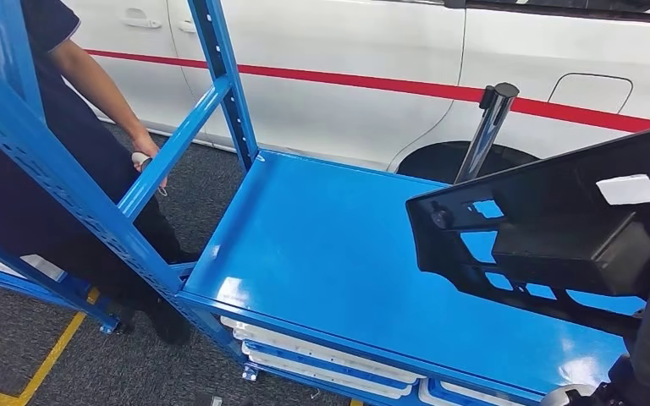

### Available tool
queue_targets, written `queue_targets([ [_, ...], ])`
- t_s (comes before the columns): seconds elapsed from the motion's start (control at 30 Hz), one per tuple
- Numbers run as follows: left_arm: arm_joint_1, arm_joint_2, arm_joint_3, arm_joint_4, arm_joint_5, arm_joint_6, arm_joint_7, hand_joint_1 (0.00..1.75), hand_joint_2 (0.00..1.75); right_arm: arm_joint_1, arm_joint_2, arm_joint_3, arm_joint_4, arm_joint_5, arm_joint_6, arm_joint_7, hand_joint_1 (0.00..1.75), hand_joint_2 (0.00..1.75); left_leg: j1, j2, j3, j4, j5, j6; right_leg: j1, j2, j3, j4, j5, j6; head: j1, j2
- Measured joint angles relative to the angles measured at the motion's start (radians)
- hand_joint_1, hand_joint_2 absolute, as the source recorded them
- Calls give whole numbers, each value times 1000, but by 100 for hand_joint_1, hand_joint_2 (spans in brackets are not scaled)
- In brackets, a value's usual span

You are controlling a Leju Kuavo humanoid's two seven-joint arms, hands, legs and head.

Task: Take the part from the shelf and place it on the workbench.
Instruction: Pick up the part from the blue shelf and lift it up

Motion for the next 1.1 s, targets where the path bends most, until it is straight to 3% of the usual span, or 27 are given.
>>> queue_targets([
  [0.23,1,0,8,0,1,-14,2,0,175,22,2,-24,1,-182,0,-63,175,175,0,0,0,0,0,0,0,0,0,0,0,0,0,0],
  [0.53,1,0,11,0,2,-23,2,0,175,36,10,-55,3,-152,0,-44,175,175,-6,0,-3,4,-2,5,-4,-1,0,-2,2,4,0,0],
  [0.6,1,0,13,0,2,-24,2,0,175,37,11,-61,3,-138,0,-39,175,175,0,-2,3,-7,5,8,-2,-2,-1,4,-4,8,0,0],
  [0.67,0,-1,16,0,2,-25,2,0,175,38,13,-67,3,-128,1,-35,175,175,11,-5,10,-19,12,11,-2,-3,-29,73,-49,14,2,0],
  [0.73,1,-1,19,0,2,-25,3,0,175,40,14,-72,4,-122,0,-31,175,175,17,-10,9,-20,13,12,-7,-2,-92,215,-120,23,3,0],
  [0.77,2,-2,20,0,2,-25,3,0,175,42,16,-75,4,-120,0,-29,175,175,19,-15,9,-19,13,11,-10,-2,-120,274,-140,28,3,0],
  [0.8,3,-2,22,0,2,-25,3,0,175,44,17,-78,4,-119,0,-27,175,175,22,-22,9,-19,13,9,-15,-2,-132,298,-140,33,3,0],
  [0.83,4,-2,23,0,2,-25,3,0,175,46,18,-80,4,-118,0,-26,175,175,26,-30,9,-16,12,5,-20,-2,-123,278,-119,38,3,0],
  [0.87,5,-3,25,0,2,-25,3,0,175,47,18,-82,4,-118,0,-26,175,175,32,-40,10,-13,9,-2,-27,2,-94,219,-83,46,3,0],
  [0.93,3,-2,27,0,1,-25,3,0,175,49,19,-85,4,-118,0,-25,175,175,39,-61,5,3,-1,-21,-40,33,-23,78,-29,59,4,0],
  [1.0,1,-2,28,0,0,-25,6,0,175,51,20,-89,4,-118,0,-24,175,175,39,-78,-5,14,-7,-39,-42,52,2,24,-23,48,5,0],
  [1.07,2,-2,28,0,0,-24,9,0,175,52,23,-93,5,-118,0,-23,175,175,42,-93,-13,14,-5,-49,-36,34,-4,32,-27,24,4,0],
  [1.1,4,-2,28,0,-1,-24,11,0,175,52,24,-95,5,-118,0,-23,175,175,44,-87,-17,20,-8,-52,-34,24,-5,33,-27,15,4,0],
])
